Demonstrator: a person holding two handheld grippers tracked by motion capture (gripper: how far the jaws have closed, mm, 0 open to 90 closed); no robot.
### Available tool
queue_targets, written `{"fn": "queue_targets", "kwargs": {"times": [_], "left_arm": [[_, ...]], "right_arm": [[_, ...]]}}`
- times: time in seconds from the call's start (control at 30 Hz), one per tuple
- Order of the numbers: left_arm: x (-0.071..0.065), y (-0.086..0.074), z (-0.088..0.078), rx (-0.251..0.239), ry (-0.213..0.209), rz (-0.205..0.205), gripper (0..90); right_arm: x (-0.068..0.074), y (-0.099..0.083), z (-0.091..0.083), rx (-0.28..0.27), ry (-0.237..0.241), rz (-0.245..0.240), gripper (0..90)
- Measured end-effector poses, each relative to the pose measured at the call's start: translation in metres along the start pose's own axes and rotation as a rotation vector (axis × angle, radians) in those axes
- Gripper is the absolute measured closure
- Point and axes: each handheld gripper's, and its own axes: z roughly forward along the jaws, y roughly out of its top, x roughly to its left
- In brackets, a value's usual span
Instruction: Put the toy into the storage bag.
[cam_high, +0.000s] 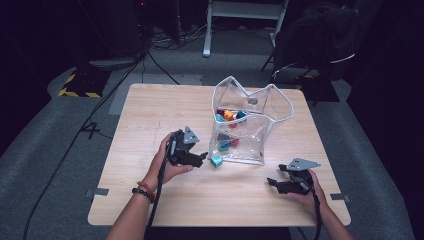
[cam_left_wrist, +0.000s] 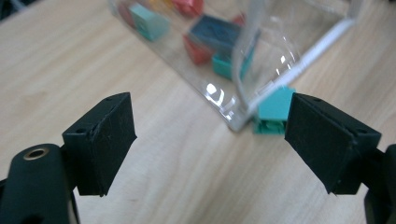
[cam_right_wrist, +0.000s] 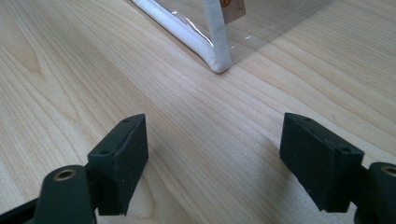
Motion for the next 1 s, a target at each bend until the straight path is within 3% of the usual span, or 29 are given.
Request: {"fn": "queue_targets", "kwargs": {"times": [0.37, 0.5, 0.67, 0.77, 0.9, 1.0], "left_arm": [[-0.032, -0.014, 0.036, 0.058, -0.097, 0.025, 25.0], [-0.037, -0.014, 0.048, 0.061, -0.107, 0.018, 27.7], [-0.041, -0.012, 0.058, 0.05, -0.074, 0.023, 28.8], [-0.041, -0.011, 0.061, 0.043, -0.058, 0.001, 30.1], [-0.042, -0.01, 0.061, 0.042, -0.003, 0.005, 41.5], [-0.042, -0.011, 0.059, 0.03, 0.003, -0.001, 47.3]], "right_arm": [[0.0, 0.0, 0.0, -0.001, 0.0, 0.0, 24.0], [0.0, 0.0, 0.0, -0.001, 0.001, 0.0, 24.0], [0.0, 0.0, 0.0, -0.001, 0.0, 0.0, 24.0], [0.0, 0.0, 0.0, -0.001, 0.0, 0.0, 24.0], [0.0, 0.0, 0.0, -0.001, 0.0, 0.0, 24.0], [0.0, 0.0, 0.0, -0.001, 0.0, 0.0, 24.0]]}}
